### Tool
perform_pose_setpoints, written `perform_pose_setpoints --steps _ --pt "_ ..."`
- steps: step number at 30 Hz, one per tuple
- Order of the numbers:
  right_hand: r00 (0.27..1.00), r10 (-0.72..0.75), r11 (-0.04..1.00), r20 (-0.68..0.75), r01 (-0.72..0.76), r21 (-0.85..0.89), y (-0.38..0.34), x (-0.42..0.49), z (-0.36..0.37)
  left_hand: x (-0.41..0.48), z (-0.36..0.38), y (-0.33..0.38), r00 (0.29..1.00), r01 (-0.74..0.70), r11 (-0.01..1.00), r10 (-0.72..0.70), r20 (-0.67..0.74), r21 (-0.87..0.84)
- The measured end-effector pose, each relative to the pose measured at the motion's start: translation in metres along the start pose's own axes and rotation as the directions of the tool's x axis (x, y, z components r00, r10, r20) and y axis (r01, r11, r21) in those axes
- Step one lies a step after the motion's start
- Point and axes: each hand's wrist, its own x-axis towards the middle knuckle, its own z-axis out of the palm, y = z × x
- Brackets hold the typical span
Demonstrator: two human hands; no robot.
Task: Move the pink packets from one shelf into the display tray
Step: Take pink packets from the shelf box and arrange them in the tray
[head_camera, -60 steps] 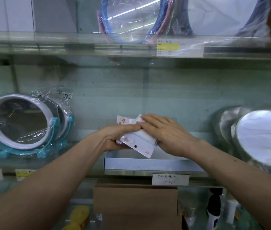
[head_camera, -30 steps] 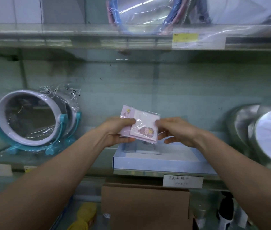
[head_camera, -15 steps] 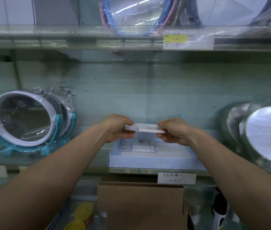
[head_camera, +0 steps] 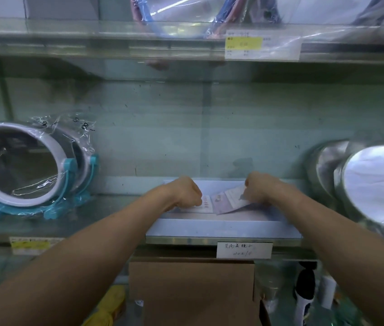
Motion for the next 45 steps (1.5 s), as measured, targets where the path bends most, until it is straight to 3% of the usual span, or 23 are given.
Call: perform_pose_setpoints --steps 2,6,8,13,16,19,22,23,24,26,28,31,34,38,45 --pt "1.0 -0.018 1.0 -0.003 0.018 0.012 -0.003 0.0 -0.003 0.004 0.007 -0.001 0.999 -0.035 0.989 0.029 0.041 0.146" --pt "0.993 -0.016 0.917 -0.121 0.063 0.394 0.003 0.004 -0.032 0.005 0.009 -0.004 0.995 -0.087 0.936 0.064 0.077 0.342" --pt "0.986 -0.071 0.914 -0.148 0.124 0.386 0.003 0.0 -0.052 0.004 0.009 -0.004 0.993 -0.113 0.928 0.097 0.062 0.355" --pt "0.941 -0.317 0.948 -0.118 0.312 -0.059 -0.025 -0.011 -0.059 0.005 0.015 -0.005 0.991 -0.118 0.908 0.131 -0.005 0.403" --pt "0.86 -0.496 0.835 -0.122 0.434 -0.339 -0.037 -0.009 -0.051 0.004 0.017 -0.007 0.988 -0.12 0.902 0.15 -0.04 0.414" --pt "0.777 -0.619 0.65 -0.111 0.428 -0.628 -0.046 -0.015 -0.053 0.007 0.017 -0.01 0.99 -0.098 0.904 0.13 -0.05 0.415" --pt "0.788 -0.613 0.53 0.054 0.461 -0.711 -0.053 -0.014 -0.031 0.009 0.017 -0.01 0.99 -0.092 0.902 0.127 -0.056 0.422" --pt "0.796 -0.597 0.55 0.101 0.498 -0.671 -0.052 -0.012 -0.02 0.009 0.018 -0.01 0.99 -0.092 0.896 0.128 -0.054 0.434" --pt "0.816 -0.567 0.634 0.117 0.522 -0.57 -0.05 -0.011 -0.014 0.01 0.018 -0.01 0.99 -0.094 0.89 0.132 -0.055 0.447" --pt "0.88 -0.466 0.837 0.086 0.471 -0.277 -0.043 -0.01 -0.013 0.01 0.017 -0.011 0.989 -0.094 0.881 0.137 -0.059 0.464" --pt "0.921 -0.349 0.91 0.175 0.377 -0.173 -0.034 -0.013 -0.015 0.01 0.018 -0.011 0.989 -0.096 0.874 0.137 -0.054 0.476" --pt "0.916 -0.237 0.921 0.323 0.318 -0.226 -0.023 -0.018 -0.001 0.009 0.017 -0.01 0.987 -0.094 0.866 0.145 -0.068 0.491" --pt "0.949 -0.24 0.925 0.203 0.287 -0.247 -0.011 -0.016 0.004 0.004 0.016 -0.008 0.982 -0.073 0.846 0.154 -0.111 0.529" --pt "0.956 -0.217 0.869 0.198 0.281 -0.406 -0.021 -0.015 0.005 0.002 0.015 -0.008 0.977 -0.031 0.827 0.143 -0.157 0.562" --pt "0.934 -0.249 0.858 0.257 0.336 -0.388 -0.017 0.005 0.02 0.001 0.011 -0.008 0.987 -0.095 0.739 0.155 -0.03 0.667"
